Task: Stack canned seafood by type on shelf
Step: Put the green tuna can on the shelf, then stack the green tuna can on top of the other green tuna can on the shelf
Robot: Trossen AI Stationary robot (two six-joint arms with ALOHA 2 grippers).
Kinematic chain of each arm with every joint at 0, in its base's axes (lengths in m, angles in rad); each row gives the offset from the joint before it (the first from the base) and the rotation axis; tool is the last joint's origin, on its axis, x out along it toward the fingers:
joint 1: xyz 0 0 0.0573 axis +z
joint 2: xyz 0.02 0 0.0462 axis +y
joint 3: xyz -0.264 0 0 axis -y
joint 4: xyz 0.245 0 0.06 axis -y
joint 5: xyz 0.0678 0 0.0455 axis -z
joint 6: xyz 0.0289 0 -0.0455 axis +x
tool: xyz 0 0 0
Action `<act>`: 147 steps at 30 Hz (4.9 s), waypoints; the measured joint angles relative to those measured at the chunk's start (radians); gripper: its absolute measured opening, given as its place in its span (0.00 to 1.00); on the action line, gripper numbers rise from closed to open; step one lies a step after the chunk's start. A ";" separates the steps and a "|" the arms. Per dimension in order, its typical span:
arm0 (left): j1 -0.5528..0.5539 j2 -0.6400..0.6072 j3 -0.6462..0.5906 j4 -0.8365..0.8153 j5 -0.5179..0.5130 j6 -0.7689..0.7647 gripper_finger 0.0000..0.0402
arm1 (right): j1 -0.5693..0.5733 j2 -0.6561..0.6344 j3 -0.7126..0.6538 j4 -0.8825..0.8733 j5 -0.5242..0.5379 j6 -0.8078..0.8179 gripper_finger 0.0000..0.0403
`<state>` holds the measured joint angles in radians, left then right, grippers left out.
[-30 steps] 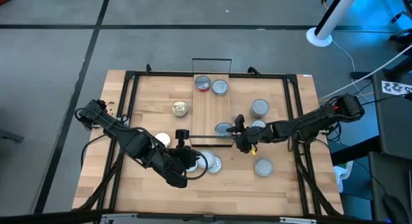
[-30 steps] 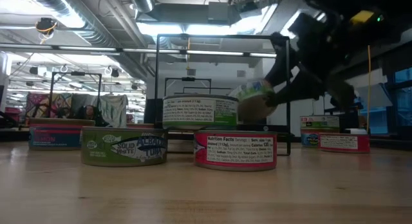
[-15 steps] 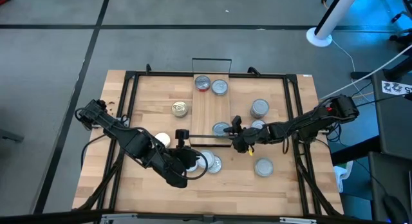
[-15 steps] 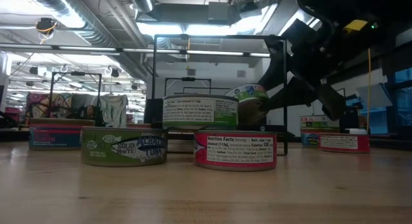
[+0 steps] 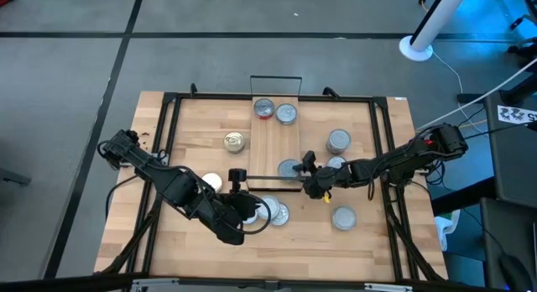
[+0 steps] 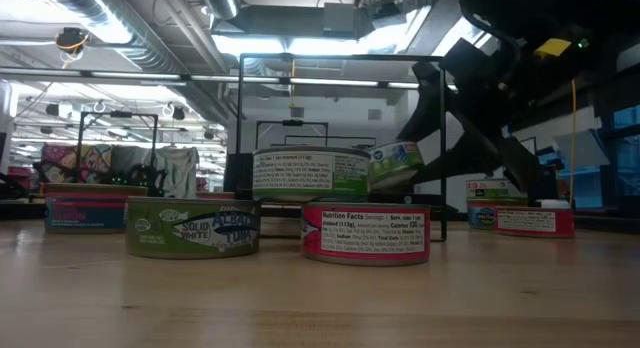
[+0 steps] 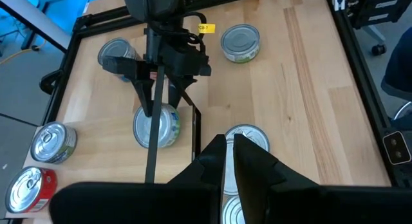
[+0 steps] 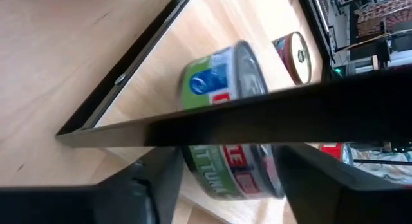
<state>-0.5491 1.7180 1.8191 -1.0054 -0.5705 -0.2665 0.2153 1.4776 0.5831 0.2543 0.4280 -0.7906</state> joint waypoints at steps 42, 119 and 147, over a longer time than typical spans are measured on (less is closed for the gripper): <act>0.000 0.037 0.000 0.031 0.001 -0.049 0.07 | 0.002 -0.157 0.001 -0.260 0.253 0.035 0.71; 0.021 0.433 -0.113 0.001 0.022 0.034 0.21 | 0.337 0.137 0.001 0.336 -0.019 0.312 0.71; 0.020 0.435 -0.073 0.078 0.039 0.063 0.00 | 0.314 0.138 0.022 0.373 -0.028 0.152 0.71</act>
<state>-0.5293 2.1525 1.7460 -0.9279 -0.5314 -0.2039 0.5291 1.6161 0.6052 0.6270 0.4004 -0.6391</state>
